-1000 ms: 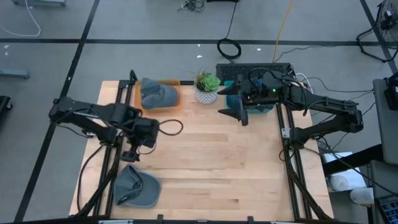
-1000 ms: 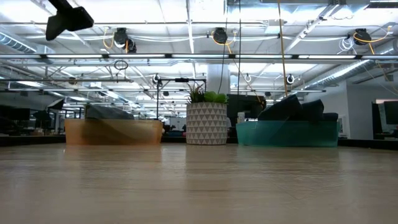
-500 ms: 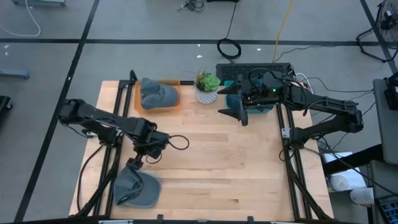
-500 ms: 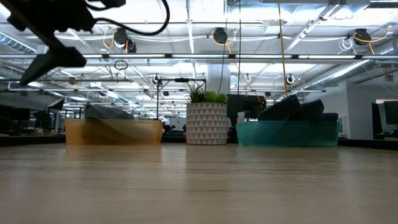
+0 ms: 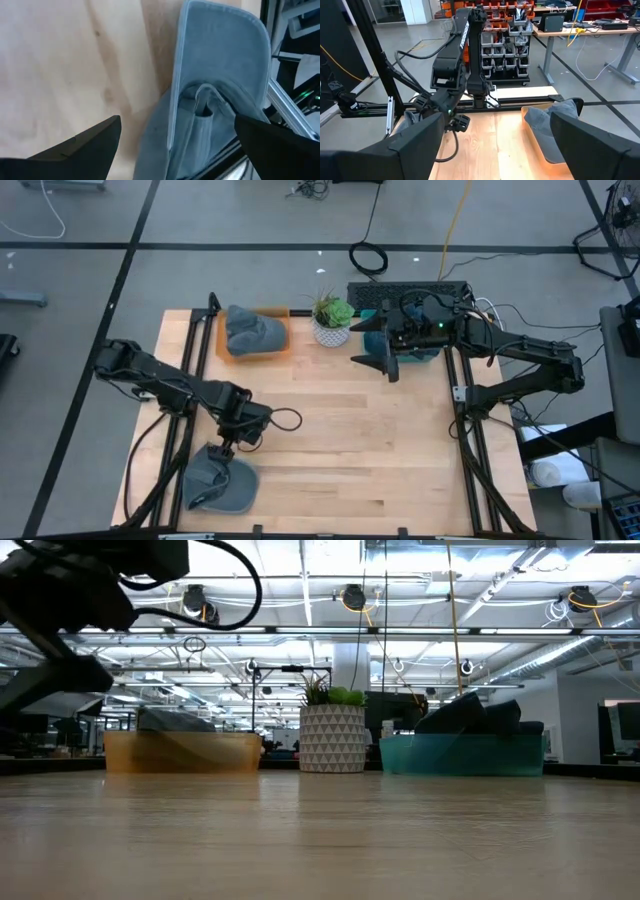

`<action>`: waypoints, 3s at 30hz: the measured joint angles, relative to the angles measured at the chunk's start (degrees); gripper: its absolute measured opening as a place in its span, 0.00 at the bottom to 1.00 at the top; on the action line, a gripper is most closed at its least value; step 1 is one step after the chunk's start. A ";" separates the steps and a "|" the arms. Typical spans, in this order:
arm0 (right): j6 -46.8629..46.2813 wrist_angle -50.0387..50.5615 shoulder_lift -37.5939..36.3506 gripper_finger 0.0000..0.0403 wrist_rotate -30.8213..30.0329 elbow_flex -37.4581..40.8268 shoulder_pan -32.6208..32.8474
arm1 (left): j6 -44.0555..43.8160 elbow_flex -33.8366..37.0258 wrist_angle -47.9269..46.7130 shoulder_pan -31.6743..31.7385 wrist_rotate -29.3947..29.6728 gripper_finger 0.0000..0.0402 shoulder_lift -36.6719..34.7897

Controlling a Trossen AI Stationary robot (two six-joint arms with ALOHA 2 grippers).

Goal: Pick & Place hat
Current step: Put the gray cap into the orange bin

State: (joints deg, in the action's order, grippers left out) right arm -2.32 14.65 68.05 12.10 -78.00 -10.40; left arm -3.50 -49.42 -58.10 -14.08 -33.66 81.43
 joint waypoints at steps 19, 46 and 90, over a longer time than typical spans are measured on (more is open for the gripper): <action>0.18 0.24 0.00 0.88 0.00 0.00 -0.01 | -20.59 12.97 27.25 -7.55 -4.41 0.99 0.00; -0.01 0.22 0.00 0.88 -1.55 0.00 0.01 | -25.44 13.02 28.37 -8.18 -0.06 0.50 0.00; -10.61 -6.60 -0.11 0.88 -1.36 0.00 -0.01 | 2.44 -1.98 5.38 -2.52 30.09 0.02 -0.02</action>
State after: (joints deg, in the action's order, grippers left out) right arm -12.92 8.05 67.94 10.74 -78.00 -10.41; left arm -1.06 -51.40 -52.72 -16.60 -3.57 81.41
